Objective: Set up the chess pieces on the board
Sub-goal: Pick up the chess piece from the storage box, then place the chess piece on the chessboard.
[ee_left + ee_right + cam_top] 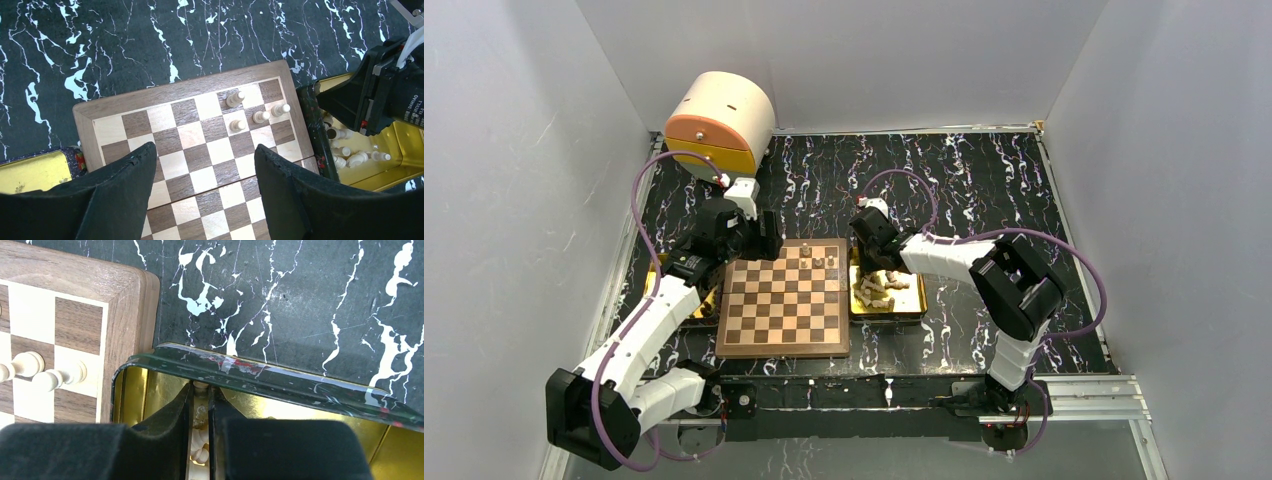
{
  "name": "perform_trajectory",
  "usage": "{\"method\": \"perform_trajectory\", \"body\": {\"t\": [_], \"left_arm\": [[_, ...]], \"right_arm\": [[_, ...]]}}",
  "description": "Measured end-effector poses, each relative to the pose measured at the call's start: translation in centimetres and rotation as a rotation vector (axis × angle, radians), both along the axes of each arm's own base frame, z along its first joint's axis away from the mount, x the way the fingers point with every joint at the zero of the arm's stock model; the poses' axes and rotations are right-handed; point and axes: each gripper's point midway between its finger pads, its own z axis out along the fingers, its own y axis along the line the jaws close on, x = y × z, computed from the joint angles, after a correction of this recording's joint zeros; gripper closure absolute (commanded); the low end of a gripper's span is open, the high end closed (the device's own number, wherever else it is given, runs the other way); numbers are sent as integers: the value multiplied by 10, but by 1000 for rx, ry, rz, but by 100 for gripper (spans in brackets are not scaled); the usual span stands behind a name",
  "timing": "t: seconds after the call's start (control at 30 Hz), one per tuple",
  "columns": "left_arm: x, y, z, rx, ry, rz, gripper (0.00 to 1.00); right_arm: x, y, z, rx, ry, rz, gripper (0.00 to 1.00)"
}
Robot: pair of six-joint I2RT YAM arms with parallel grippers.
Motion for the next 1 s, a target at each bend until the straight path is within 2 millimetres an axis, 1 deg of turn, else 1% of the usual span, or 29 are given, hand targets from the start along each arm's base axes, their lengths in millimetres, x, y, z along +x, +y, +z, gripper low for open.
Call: {"method": "perform_trajectory", "body": {"t": [0.17, 0.27, 0.33, 0.4, 0.53, 0.67, 0.73, 0.8, 0.87, 0.93, 1.0], "left_arm": [[1, 3, 2, 9, -11, 16, 32], [1, 4, 3, 11, -15, 22, 32], [1, 4, 3, 10, -15, 21, 33], [1, 2, 4, 3, -16, 13, 35], [0, -9, 8, -39, -24, -37, 41], [-1, -38, 16, -119, -44, -189, 44], [-3, -59, 16, -176, -39, -307, 45], [-8, -80, 14, -225, -31, -421, 46], [-17, -102, 10, -254, -23, -553, 45], [-30, -120, 6, -254, -34, -690, 42], [-46, -135, 8, -236, -81, -833, 40]], "right_arm": [[-2, -2, -1, -8, 7, 1, 88], [-7, -7, 3, -23, 22, 4, 89], [-12, -10, 12, -23, 26, 12, 89], [-15, -11, 26, -8, 15, 27, 89], [-23, -11, 55, 34, -5, 76, 90], [-40, -4, 70, 87, 29, 166, 90], [-52, 3, 77, 131, 54, 233, 91], [-66, 10, 89, 192, 70, 309, 92], [-79, 16, 103, 256, 79, 377, 92], [-89, 24, 118, 323, 80, 443, 92], [-98, 30, 130, 382, 88, 501, 92]]}}
